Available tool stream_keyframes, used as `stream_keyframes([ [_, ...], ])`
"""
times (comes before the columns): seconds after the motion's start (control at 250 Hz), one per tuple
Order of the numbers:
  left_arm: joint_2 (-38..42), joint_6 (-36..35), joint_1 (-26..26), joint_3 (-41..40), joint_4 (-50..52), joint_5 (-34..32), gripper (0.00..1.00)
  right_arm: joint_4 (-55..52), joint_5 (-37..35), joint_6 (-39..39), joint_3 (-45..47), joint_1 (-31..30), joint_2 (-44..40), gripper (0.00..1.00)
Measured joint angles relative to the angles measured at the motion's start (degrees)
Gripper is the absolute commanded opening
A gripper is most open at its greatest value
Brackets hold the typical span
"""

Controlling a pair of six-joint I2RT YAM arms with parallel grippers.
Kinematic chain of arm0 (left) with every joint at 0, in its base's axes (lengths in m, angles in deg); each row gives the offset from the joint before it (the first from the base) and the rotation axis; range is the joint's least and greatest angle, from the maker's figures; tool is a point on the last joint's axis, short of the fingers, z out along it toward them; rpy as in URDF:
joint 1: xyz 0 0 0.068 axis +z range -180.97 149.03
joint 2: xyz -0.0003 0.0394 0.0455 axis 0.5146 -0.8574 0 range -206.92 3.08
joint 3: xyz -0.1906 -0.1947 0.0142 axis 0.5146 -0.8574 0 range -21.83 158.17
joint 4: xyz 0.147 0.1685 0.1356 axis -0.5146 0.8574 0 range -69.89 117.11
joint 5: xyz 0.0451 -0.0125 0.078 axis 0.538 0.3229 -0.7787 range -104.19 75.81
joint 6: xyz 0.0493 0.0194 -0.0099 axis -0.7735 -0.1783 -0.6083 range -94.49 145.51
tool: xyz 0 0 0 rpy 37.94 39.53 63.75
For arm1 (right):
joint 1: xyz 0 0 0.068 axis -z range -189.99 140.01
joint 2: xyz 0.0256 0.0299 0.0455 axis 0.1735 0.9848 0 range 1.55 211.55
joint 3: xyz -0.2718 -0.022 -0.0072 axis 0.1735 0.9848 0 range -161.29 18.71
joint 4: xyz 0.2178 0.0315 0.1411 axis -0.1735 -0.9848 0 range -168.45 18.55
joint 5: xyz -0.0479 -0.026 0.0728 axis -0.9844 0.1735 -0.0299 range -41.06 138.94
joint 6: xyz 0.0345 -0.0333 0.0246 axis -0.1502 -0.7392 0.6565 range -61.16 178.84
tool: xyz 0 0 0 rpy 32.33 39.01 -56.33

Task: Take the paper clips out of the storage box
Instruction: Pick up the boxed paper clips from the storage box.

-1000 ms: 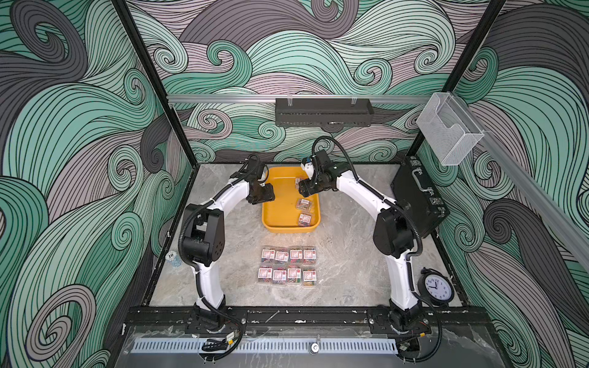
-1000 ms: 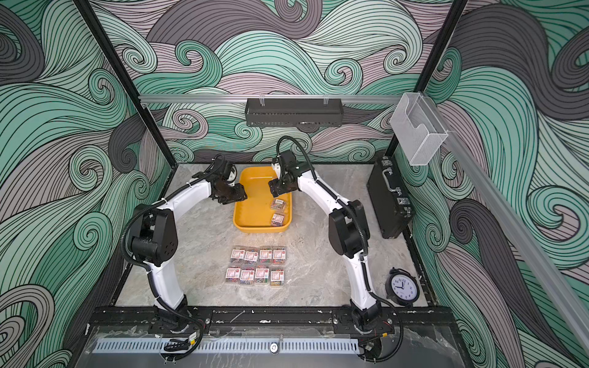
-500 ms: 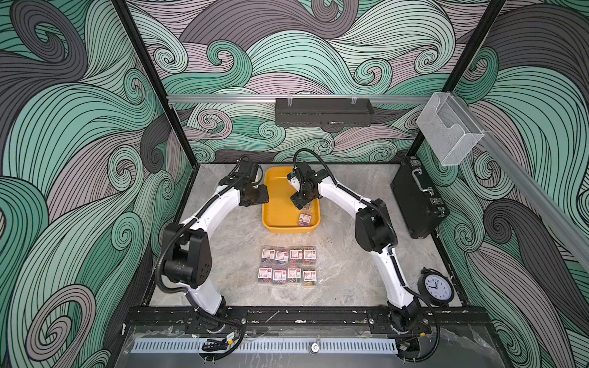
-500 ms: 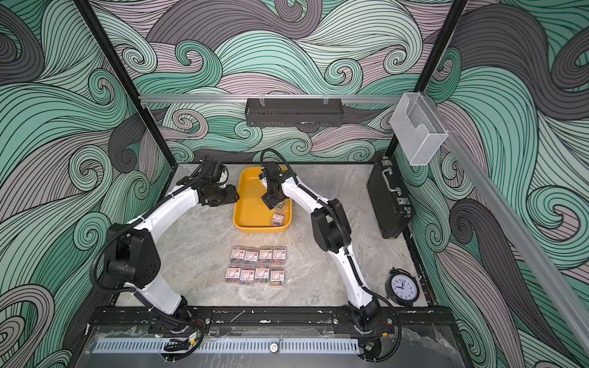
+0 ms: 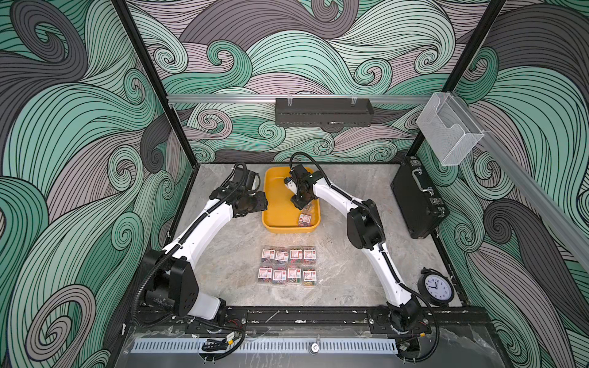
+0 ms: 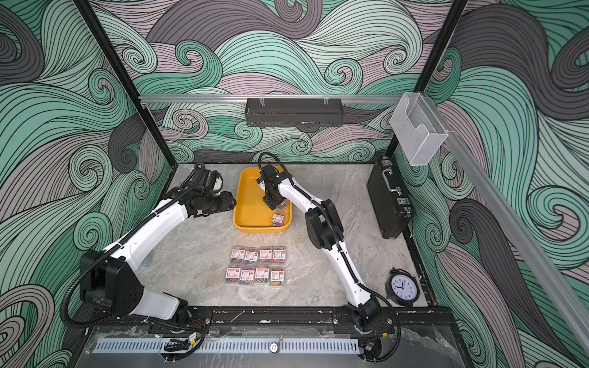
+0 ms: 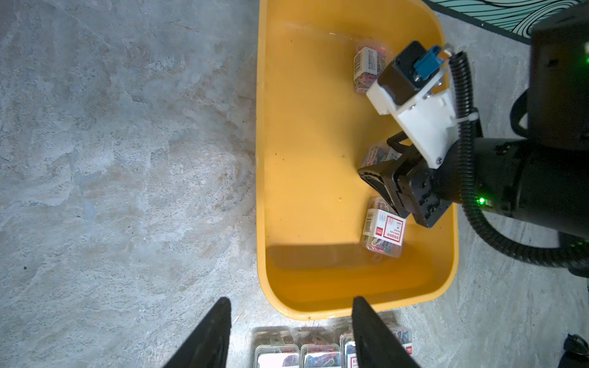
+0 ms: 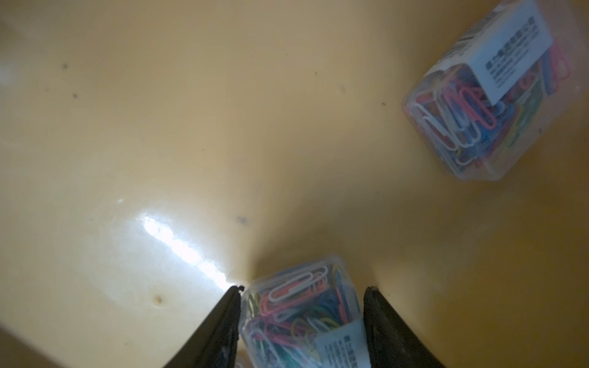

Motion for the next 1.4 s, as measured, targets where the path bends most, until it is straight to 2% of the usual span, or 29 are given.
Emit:
stream_keyframes([
  [0.116,0.00,0.13,-0.17,0.00,0.20,-0.11,0.60,-0.17,0.26,0.61,-0.02,0.04,0.00,0.56],
  [0.288,0.00,0.13,-0.66,0.00,0.42,-0.20,0.60,-1.07,0.74,2.45,-0.76,0.39,0.00,0.68],
  [0.412,0.00,0.13,-0.81,0.00,0.59,-0.22,0.60,-1.70,0.68,2.95,-1.14,0.79,0.00,0.70],
  [0.659,0.39,0.28,-1.11,0.00,0.90,-0.37,0.60,-3.69,0.68,2.95,-1.27,0.85,0.13,0.70],
  [0.839,2.69,0.33,-1.40,-0.48,1.09,-0.55,0.60,-4.37,0.74,2.89,-1.81,0.74,0.74,0.61],
  [0.955,4.96,0.37,-1.70,-0.72,0.87,-0.55,0.60,-5.09,0.72,2.91,-2.58,0.76,0.76,0.59],
  [1.219,7.37,0.61,-4.22,-5.22,-4.13,1.53,0.60,-5.57,2.16,4.72,-7.10,1.18,0.76,0.59],
  [1.326,7.34,0.85,-5.51,-6.36,-6.54,2.51,0.61,-5.16,4.24,6.16,-8.59,1.84,0.74,0.67],
  [1.402,7.34,0.94,-6.23,-6.40,-7.34,2.84,0.60,-5.01,4.96,6.38,-8.61,2.16,0.72,0.68],
])
